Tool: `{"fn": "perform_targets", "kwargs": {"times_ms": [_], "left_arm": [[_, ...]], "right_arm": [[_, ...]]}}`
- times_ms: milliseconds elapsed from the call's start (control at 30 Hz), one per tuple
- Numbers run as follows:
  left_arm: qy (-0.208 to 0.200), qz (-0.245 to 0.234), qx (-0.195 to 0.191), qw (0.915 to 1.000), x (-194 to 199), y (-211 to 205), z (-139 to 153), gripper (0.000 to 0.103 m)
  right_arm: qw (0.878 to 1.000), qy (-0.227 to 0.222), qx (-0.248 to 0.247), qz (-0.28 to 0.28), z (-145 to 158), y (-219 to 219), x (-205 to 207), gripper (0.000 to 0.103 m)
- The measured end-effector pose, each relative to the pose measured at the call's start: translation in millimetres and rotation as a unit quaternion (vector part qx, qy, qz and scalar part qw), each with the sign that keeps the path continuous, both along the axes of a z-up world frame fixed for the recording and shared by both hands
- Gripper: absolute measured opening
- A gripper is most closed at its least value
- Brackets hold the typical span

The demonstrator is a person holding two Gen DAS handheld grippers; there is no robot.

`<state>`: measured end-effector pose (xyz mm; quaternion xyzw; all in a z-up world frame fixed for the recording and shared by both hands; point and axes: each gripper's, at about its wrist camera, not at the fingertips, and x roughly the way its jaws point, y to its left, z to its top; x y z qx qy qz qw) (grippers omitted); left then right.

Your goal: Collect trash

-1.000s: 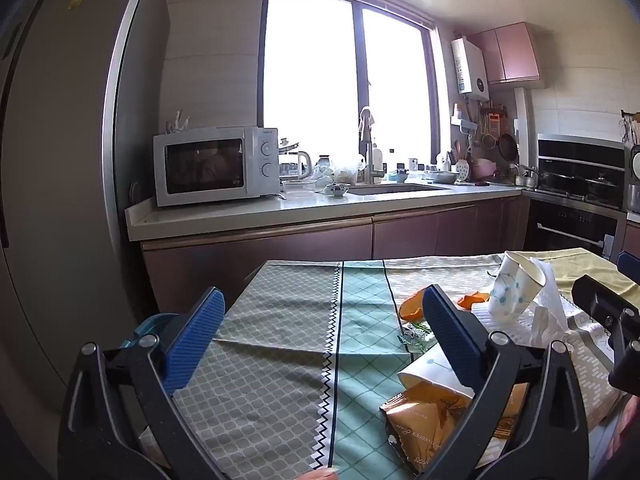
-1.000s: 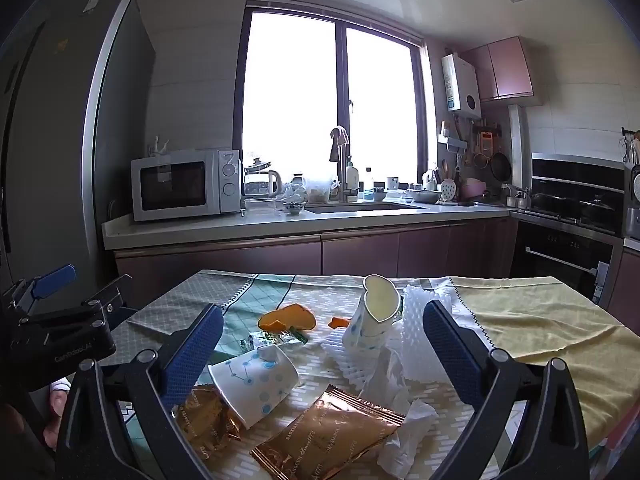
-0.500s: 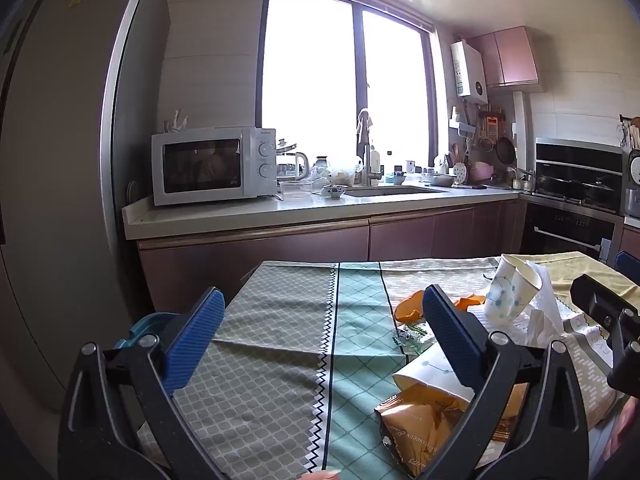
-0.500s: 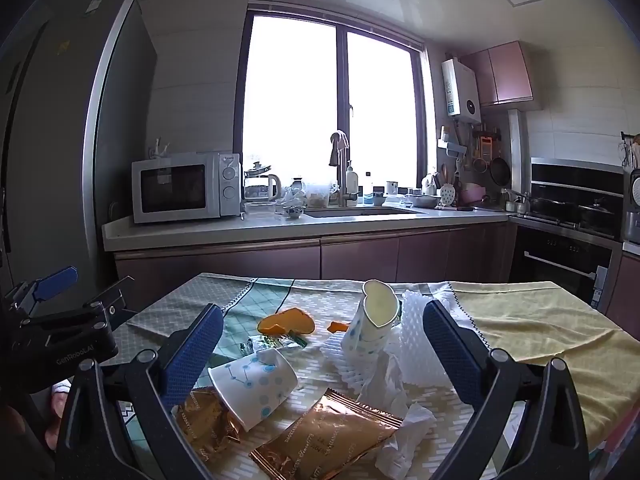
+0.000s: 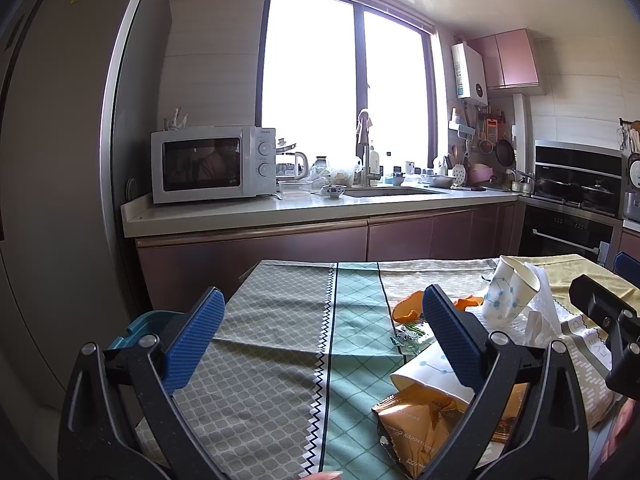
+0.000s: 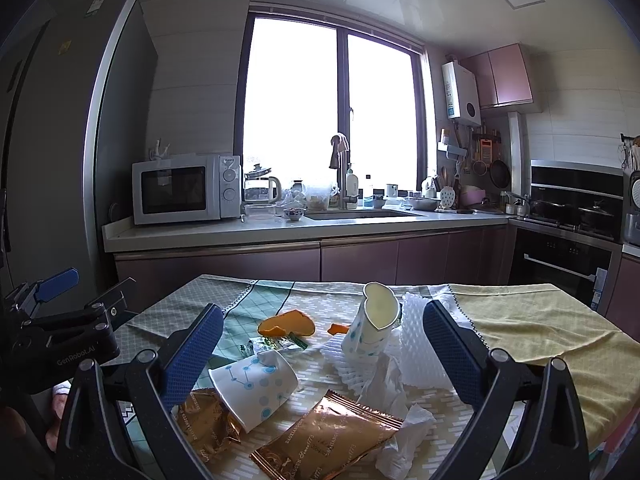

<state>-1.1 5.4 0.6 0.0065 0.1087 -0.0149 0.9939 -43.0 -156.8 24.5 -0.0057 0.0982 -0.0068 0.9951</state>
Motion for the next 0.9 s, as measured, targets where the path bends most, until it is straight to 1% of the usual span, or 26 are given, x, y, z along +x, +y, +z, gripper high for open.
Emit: {"fn": "perform_targets", "kwargs": {"times_ms": [900], "left_arm": [[-0.003,-0.001,-0.001,1.0,-1.6,-3.3,-1.1,0.098]], "right_arm": [[1.0,-0.002,0.001,0.0,0.0,-0.3,-0.5,0.097]]}}
